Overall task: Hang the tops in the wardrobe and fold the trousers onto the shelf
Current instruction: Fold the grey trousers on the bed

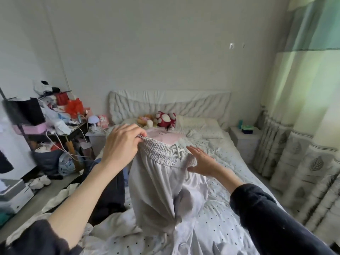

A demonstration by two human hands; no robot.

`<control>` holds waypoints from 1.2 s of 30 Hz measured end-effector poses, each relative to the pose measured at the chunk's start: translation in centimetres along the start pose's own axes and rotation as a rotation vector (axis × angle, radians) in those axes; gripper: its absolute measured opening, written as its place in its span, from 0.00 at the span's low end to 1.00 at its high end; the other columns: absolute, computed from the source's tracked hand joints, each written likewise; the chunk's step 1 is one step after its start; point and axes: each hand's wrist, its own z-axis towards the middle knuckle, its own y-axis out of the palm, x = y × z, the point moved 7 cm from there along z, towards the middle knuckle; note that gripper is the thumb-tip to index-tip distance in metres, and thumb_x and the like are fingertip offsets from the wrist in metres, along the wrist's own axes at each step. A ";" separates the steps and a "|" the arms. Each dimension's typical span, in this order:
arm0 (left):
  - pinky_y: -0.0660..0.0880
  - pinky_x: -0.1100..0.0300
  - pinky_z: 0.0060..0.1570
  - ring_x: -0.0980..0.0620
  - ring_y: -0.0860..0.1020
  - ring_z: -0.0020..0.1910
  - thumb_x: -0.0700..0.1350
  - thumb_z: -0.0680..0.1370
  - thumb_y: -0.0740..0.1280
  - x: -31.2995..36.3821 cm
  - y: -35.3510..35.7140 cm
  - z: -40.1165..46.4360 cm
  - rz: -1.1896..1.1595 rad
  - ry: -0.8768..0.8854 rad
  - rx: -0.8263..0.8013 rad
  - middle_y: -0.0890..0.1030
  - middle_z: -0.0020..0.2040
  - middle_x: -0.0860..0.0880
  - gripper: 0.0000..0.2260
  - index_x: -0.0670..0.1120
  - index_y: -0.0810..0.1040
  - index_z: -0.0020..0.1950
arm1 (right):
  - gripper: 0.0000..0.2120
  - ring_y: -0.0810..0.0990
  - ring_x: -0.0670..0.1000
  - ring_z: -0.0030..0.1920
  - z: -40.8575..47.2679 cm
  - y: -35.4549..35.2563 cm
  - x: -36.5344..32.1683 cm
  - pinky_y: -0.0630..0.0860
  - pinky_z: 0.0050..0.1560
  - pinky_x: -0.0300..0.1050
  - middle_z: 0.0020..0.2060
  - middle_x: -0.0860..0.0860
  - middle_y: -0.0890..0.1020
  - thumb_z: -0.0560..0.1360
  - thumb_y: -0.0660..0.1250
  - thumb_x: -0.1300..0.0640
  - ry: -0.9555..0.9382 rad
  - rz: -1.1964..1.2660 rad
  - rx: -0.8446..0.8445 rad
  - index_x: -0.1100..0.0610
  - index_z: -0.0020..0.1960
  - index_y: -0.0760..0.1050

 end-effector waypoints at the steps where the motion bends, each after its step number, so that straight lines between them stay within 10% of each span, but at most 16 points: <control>1: 0.69 0.55 0.45 0.47 0.79 0.43 0.32 0.67 0.73 0.3 -0.9 0.4 0.017 0.047 0.031 0.82 0.42 0.51 0.10 0.45 0.81 0.42 | 0.41 0.48 0.50 0.77 0.3 -0.9 -0.8 0.52 0.74 0.62 0.77 0.46 0.52 0.74 0.69 0.51 -0.041 0.009 0.001 0.48 0.77 0.48; 3: 0.67 0.56 0.45 0.48 0.79 0.43 0.32 0.67 0.73 0.4 -2.2 1.0 0.044 0.083 0.080 0.82 0.42 0.51 0.10 0.45 0.81 0.41 | 0.31 0.63 0.50 0.71 0.5 -2.3 -2.2 0.63 0.70 0.55 0.71 0.49 0.66 0.73 0.70 0.51 -0.093 0.036 -0.028 0.51 0.73 0.62; 5: 0.63 0.55 0.46 0.47 0.78 0.45 0.33 0.68 0.73 -0.1 -3.2 1.9 0.082 0.058 0.112 0.83 0.42 0.52 0.09 0.46 0.81 0.41 | 0.07 0.74 0.45 0.45 0.3 -3.5 -3.3 0.71 0.47 0.39 0.46 0.47 0.77 0.73 0.71 0.51 -0.128 0.061 -0.079 0.52 0.48 0.75; 8: 0.58 0.53 0.46 0.46 0.74 0.48 0.36 0.68 0.74 -1.3 -3.6 3.3 0.164 -0.028 0.148 0.83 0.43 0.52 0.08 0.48 0.82 0.40 | 0.17 0.66 0.46 0.32 -0.4 -5.7 -3.6 0.62 0.33 0.39 0.30 0.46 0.70 0.71 0.73 0.50 -0.119 0.105 -0.013 0.52 0.32 0.67; 17: 0.62 0.52 0.49 0.41 0.71 0.53 0.41 0.72 0.71 0.0 -2.0 10.0 0.102 -0.209 0.182 0.79 0.47 0.45 0.04 0.46 0.84 0.46 | 0.13 0.77 0.59 0.54 -4.0 -20.2 -3.3 0.66 0.43 0.47 0.54 0.56 0.80 0.78 0.61 0.48 0.064 -0.338 0.538 0.52 0.59 0.72; 26: 0.63 0.51 0.51 0.41 0.68 0.57 0.40 0.75 0.67 6.7 -14.5 24.6 -0.024 -0.182 0.593 0.78 0.53 0.45 0.07 0.47 0.81 0.51 | 0.08 0.79 0.58 0.48 -9.6 -41.4 -10.1 0.63 0.39 0.45 0.49 0.54 0.80 0.78 0.61 0.57 0.139 -0.645 1.051 0.55 0.56 0.69; 36: 0.61 0.51 0.53 0.42 0.67 0.60 0.41 0.77 0.65 10.7 -30.9 28.9 -0.073 -0.191 0.910 0.76 0.56 0.46 0.08 0.49 0.80 0.53 | 0.12 0.77 0.59 0.52 -20.3 -52.9 -20.3 0.59 0.62 0.56 0.52 0.57 0.77 0.77 0.59 0.60 0.013 -0.823 1.596 0.55 0.60 0.72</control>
